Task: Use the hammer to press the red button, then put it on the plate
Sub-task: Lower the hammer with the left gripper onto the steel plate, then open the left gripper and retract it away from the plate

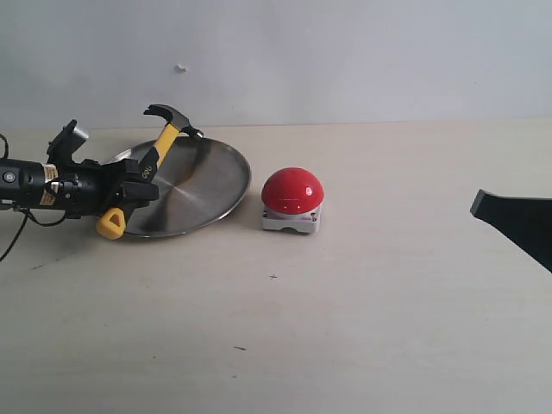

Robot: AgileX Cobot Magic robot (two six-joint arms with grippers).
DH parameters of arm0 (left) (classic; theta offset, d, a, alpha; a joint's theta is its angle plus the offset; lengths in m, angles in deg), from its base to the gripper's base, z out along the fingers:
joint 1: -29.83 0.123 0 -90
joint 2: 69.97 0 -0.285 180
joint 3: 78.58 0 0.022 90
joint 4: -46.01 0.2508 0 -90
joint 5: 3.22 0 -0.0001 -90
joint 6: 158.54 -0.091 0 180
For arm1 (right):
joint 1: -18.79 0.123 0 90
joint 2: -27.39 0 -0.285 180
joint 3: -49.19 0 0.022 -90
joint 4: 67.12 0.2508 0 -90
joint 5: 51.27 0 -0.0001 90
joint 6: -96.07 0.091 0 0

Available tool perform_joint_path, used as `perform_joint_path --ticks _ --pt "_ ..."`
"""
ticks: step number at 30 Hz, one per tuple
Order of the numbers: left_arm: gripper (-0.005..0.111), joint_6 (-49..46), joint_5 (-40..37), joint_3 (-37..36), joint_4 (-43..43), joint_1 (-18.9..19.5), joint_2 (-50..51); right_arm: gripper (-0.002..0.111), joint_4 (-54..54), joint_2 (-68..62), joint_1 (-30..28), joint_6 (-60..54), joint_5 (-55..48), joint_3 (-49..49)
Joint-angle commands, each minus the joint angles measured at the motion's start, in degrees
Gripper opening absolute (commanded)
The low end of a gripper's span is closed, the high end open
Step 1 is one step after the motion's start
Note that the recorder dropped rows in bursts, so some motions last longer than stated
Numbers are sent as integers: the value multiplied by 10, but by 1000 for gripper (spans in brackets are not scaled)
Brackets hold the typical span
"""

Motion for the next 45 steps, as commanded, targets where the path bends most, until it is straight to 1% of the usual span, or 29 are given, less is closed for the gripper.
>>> perform_joint_path --ticks 1,9,13,18,20,23,26,28,33,40,42,45 --pt "0 -16 19 7 -24 -2 -6 0 -2 2 0 0 3 2" --pt "0 -16 11 7 -20 -2 -6 0 -2 2 0 0 3 2" --pt "0 -12 -12 7 -7 -2 -6 0 -2 2 0 0 3 2" --pt "0 -12 -14 7 -3 -2 -6 0 -2 2 0 0 3 2" --pt "2 -12 -14 7 0 -2 -6 0 -2 2 0 0 3 2" --pt "14 -10 -14 7 1 -2 -6 0 -2 2 0 0 3 2" --pt "30 -3 -14 7 2 -2 -6 0 -2 2 0 0 3 2" --pt "37 -3 -14 7 2 -2 -6 0 -2 2 0 0 3 2" --pt "43 7 -15 7 2 -2 -6 0 -2 2 0 0 3 2" --pt "45 26 -15 7 2 -2 -6 0 -2 2 0 0 3 2" --pt "51 43 -15 7 7 -2 -6 0 -2 2 0 0 3 2" --pt "67 50 -15 7 8 -2 -6 0 -2 2 0 0 3 2"
